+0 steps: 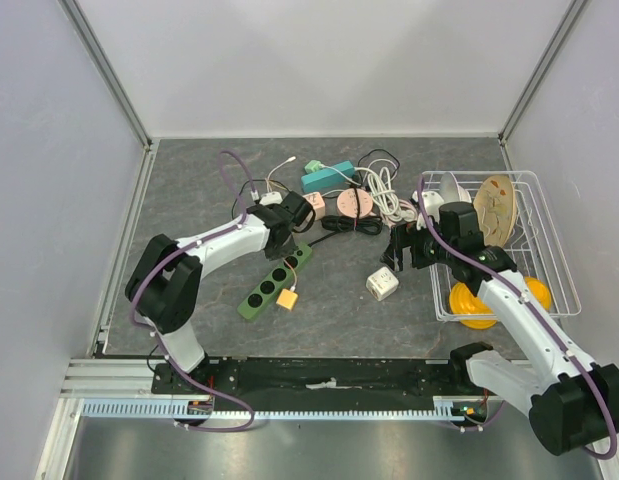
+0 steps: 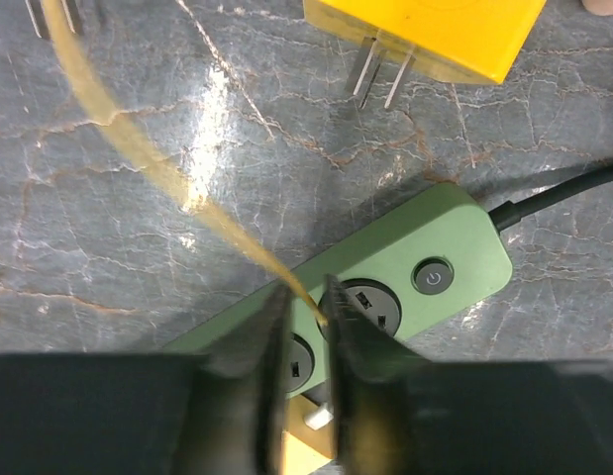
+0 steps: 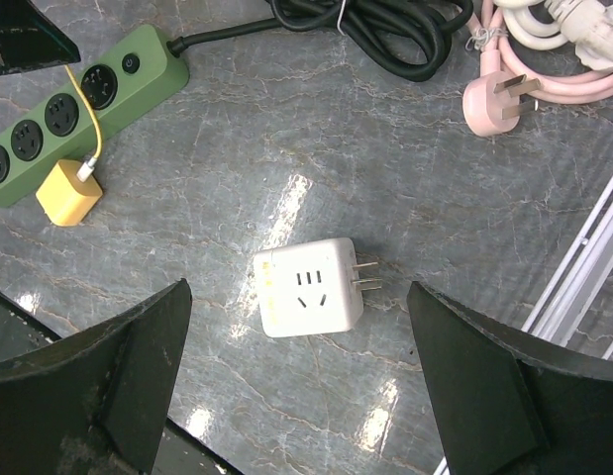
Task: Insert the plug
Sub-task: Adjust the plug at the center of the board.
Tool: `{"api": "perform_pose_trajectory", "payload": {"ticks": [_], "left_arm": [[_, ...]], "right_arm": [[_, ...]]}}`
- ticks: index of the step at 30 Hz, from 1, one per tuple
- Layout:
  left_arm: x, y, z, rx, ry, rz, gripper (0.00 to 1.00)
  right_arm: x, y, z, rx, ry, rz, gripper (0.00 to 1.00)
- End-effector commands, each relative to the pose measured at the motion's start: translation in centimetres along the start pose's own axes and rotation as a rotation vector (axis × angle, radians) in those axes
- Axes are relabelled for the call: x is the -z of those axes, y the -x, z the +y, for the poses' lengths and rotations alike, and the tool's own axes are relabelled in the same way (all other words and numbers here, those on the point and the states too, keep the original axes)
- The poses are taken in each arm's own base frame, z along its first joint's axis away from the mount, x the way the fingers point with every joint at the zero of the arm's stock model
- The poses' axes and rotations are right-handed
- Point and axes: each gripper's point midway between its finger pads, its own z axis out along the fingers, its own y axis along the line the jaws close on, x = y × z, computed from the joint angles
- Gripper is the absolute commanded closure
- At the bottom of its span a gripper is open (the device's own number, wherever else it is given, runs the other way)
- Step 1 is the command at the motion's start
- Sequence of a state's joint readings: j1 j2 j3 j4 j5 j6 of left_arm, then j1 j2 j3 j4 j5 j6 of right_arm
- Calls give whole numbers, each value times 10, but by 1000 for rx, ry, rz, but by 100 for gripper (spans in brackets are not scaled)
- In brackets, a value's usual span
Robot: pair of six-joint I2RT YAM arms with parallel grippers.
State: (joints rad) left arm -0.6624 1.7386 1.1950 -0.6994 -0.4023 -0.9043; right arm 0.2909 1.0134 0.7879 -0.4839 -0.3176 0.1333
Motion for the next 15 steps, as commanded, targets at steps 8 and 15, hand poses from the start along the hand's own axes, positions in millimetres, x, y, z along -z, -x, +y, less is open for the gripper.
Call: {"api": "perform_pose_trajectory", "payload": {"ticks": [8,15], "left_arm": [[65,35,10,47,-100,-116,98],[137,56,66,11,-94,-214,98]], "right_arm": [[6,5,6,33,24,-36,2],[6,6,5,20,14,-39,2]]}}
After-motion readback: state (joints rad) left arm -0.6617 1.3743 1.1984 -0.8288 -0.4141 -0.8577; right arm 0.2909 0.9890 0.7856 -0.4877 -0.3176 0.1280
